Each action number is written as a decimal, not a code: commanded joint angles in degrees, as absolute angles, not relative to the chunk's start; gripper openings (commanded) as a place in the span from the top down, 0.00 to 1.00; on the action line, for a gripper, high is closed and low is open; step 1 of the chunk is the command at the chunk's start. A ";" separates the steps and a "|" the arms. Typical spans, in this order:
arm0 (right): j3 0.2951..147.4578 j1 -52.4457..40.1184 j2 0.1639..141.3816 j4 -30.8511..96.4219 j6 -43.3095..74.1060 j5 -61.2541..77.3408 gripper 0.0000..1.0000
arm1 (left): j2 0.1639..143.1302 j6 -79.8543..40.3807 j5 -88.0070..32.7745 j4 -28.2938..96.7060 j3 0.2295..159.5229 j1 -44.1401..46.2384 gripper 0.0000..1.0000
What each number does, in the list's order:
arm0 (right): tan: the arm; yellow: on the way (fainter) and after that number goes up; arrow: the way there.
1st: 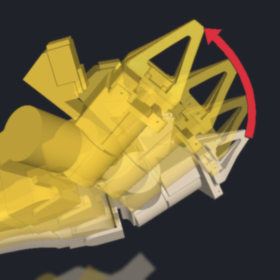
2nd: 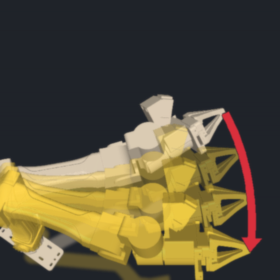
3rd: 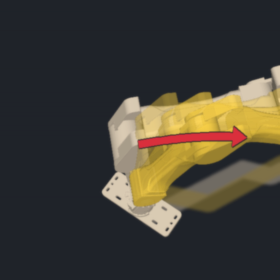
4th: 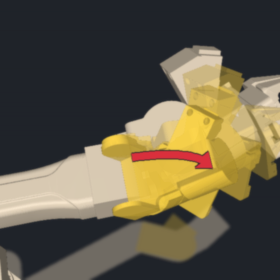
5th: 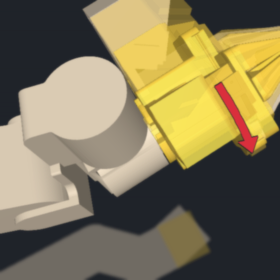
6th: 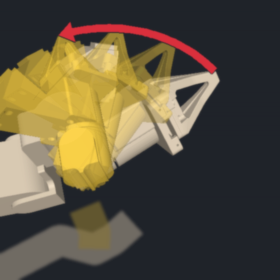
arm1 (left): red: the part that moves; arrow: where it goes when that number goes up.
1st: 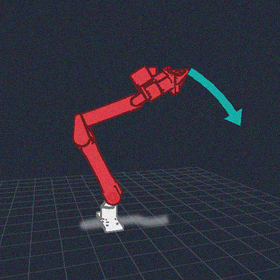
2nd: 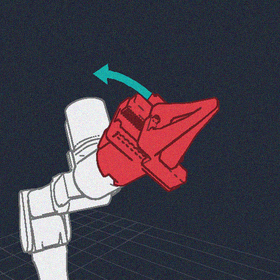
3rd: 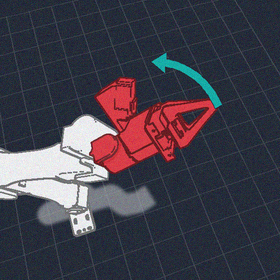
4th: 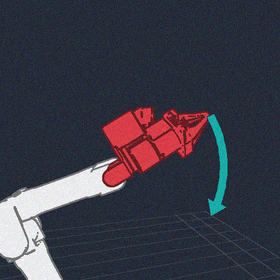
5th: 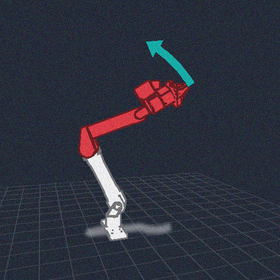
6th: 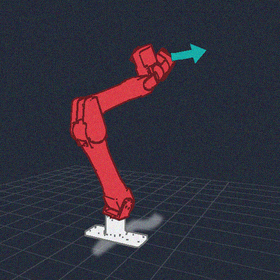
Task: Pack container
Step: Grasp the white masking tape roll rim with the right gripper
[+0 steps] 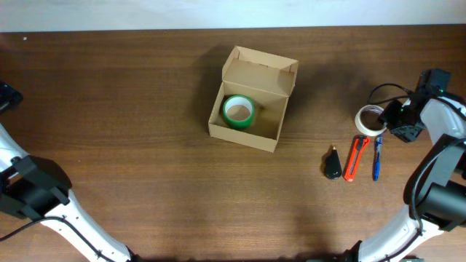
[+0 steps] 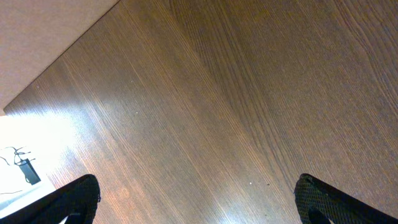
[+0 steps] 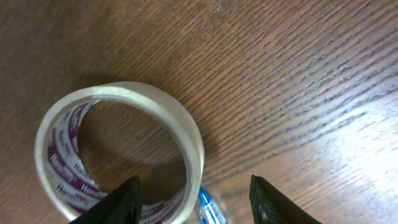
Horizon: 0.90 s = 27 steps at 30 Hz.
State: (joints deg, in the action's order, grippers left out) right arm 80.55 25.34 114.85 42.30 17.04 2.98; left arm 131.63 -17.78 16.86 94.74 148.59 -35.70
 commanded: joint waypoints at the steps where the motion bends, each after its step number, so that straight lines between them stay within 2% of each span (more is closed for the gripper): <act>1: 80.29 24.01 116.79 41.98 19.84 0.49 0.47 | 130.28 -18.57 16.67 94.76 148.31 -35.92 0.00; 12: 80.29 23.16 118.78 42.63 27.35 -2.02 0.49 | 130.28 -18.57 16.67 94.76 148.31 -35.92 0.00; 16: 80.29 23.16 119.04 43.09 27.55 -2.42 0.54 | 130.28 -18.55 16.67 94.76 148.31 -35.92 0.00; 20: 80.29 23.16 119.46 43.53 28.25 -2.85 0.67 | 130.28 -18.57 16.67 94.76 148.31 -35.92 0.00; 23: 80.29 23.16 119.48 43.79 28.84 -3.29 0.83 | 130.28 -18.57 16.67 94.76 148.31 -35.92 0.00; 27: 80.29 23.16 119.48 44.36 28.82 -3.29 0.93 | 130.28 -18.57 16.67 94.76 148.31 -35.92 0.00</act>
